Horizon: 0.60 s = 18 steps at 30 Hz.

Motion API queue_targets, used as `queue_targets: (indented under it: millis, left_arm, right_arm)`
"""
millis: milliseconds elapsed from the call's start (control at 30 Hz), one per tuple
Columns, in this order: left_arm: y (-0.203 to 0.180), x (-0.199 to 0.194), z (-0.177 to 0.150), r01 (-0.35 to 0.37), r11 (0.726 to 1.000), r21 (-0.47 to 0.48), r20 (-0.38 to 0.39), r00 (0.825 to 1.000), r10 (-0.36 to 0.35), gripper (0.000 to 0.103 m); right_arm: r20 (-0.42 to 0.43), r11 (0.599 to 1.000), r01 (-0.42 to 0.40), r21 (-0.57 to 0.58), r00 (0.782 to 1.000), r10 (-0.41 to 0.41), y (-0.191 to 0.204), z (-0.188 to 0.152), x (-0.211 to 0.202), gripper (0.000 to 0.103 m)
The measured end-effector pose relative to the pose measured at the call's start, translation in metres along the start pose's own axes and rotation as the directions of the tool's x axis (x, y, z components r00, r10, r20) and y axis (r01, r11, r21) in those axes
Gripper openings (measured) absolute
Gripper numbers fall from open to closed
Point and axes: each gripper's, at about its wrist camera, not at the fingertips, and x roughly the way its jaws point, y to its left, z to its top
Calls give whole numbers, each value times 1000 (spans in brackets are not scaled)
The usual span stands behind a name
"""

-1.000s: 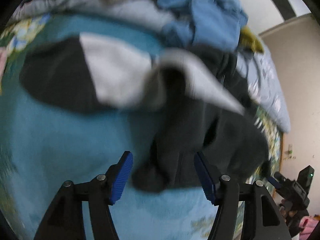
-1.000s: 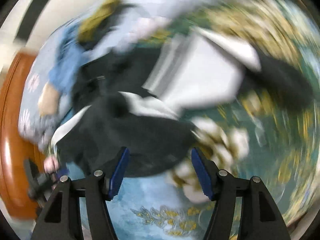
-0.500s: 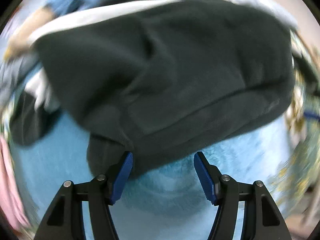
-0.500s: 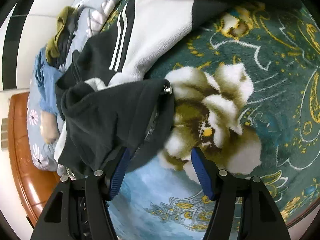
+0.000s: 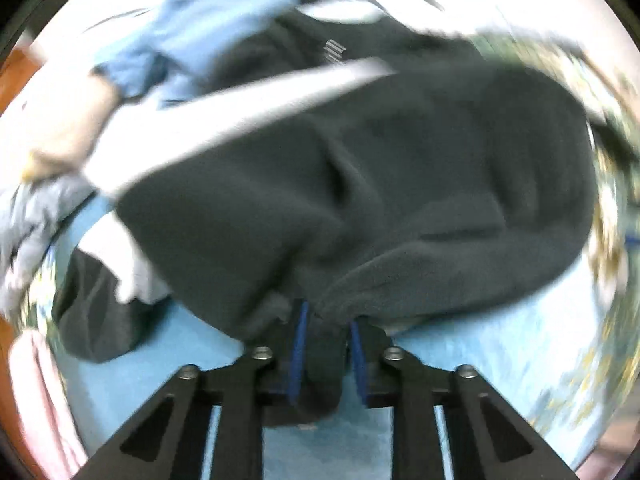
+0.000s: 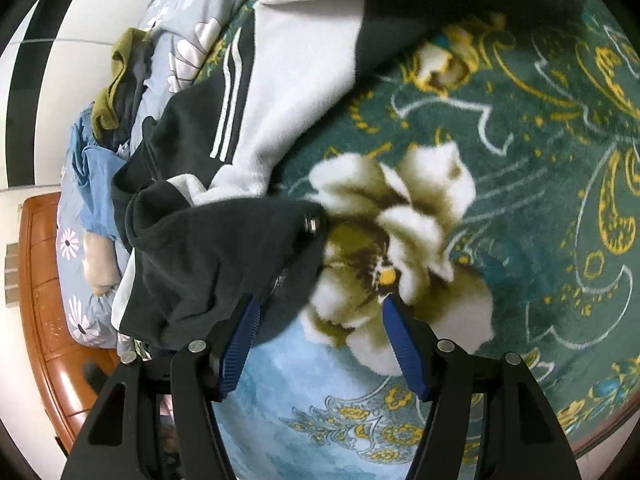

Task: Fold clothes

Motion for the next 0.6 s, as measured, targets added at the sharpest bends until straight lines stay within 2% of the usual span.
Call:
queue_targets:
  millis: [100,200,300,367,467,600]
  left_arm:
    - [35,-11,18,70,980,-186,42,997,-63,19]
    - [52,-10,25,67,962,-263,59,997,-53,19]
    - [73,-2,31,88,951,-295,46,996,-78,19]
    - [73,0,29,81,957,-280,37,997,-73,19]
    - [68,0,16,76,959,-272,29,997,-71,19]
    - [76,1,8,97,948,-303,24,995,-95,20]
  right_arm:
    - [2,998,35,-58,999,-35,7,6,9,66]
    - [2,979,107,-173,994,-108,20,6,23,66]
    - [1,956,137,-260,990,-141,33,2,34,66]
    - [1,931,147,-335,988,-156,45,-4,41,66]
    - [38,864,218,-454,973,-226,61,-12,53,66]
    - [106,807,273,-524,961,-256,70,-16,59,66]
